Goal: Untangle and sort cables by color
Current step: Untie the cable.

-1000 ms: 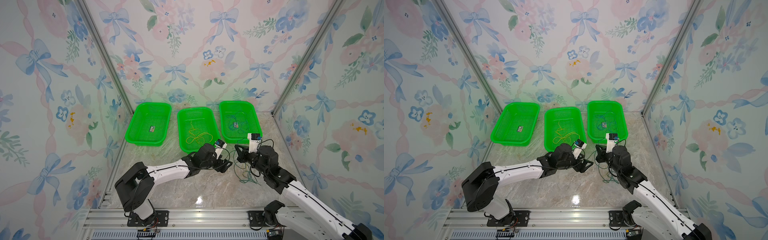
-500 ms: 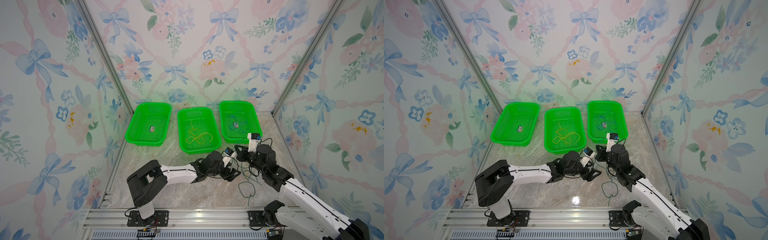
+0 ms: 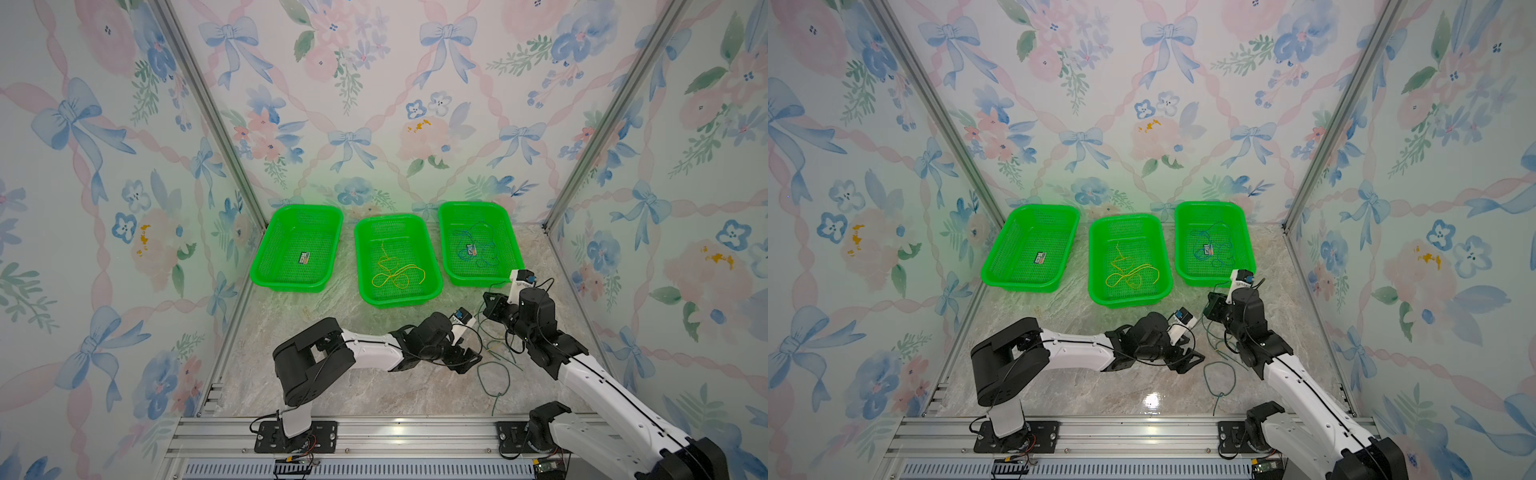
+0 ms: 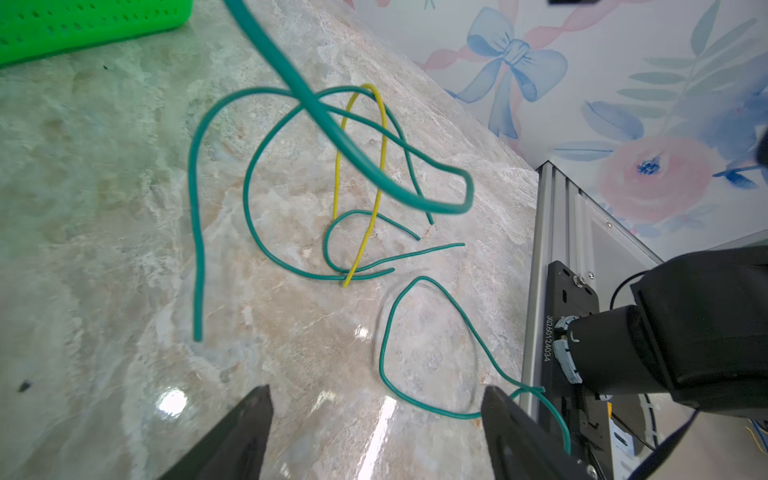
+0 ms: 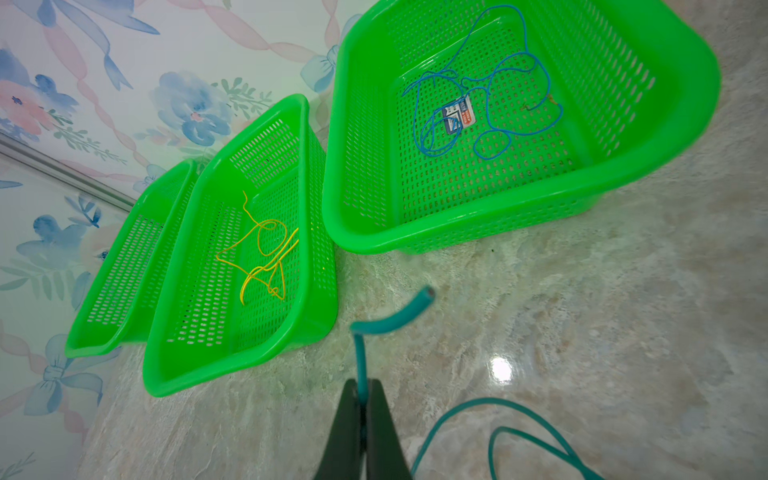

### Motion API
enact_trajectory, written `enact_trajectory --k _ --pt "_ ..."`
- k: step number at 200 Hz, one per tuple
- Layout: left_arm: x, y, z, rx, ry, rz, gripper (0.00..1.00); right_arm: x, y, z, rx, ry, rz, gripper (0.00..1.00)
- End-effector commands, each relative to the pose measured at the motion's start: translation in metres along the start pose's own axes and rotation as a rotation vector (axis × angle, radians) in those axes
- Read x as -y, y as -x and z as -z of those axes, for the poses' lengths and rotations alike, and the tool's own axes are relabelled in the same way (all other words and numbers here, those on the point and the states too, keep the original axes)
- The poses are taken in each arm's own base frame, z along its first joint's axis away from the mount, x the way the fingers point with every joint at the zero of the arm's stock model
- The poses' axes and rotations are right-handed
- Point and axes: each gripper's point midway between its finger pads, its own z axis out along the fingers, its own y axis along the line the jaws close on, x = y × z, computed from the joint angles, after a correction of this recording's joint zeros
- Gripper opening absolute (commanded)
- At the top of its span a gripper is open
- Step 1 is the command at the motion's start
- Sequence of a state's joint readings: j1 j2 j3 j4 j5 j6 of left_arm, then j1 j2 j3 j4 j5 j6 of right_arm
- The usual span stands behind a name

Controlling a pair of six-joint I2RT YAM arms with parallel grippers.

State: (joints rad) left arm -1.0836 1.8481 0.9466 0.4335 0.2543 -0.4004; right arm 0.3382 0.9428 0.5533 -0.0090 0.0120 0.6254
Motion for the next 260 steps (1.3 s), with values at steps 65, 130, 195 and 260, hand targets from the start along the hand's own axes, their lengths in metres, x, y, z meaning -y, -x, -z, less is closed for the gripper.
enact_trajectory --k 65,130,195,260 --pt "0.0 -0.05 -0.058 -0.174 0.007 -0.128 0.79 0.056 -0.028 -0.019 -0.063 -0.144 -0.079 0.15" --pt "-0.017 -0.073 -0.083 -0.257 0.064 -0.131 0.35 0.056 -0.012 -0.002 -0.009 -0.138 -0.104 0.21" --pt "-0.02 -0.086 -0.062 -0.317 0.09 -0.188 0.42 0.053 0.006 0.013 0.045 -0.124 -0.122 0.25" --pt "-0.025 -0.097 -0.058 -0.394 0.129 -0.267 0.2 0.051 0.012 0.021 0.063 -0.121 -0.124 0.29"
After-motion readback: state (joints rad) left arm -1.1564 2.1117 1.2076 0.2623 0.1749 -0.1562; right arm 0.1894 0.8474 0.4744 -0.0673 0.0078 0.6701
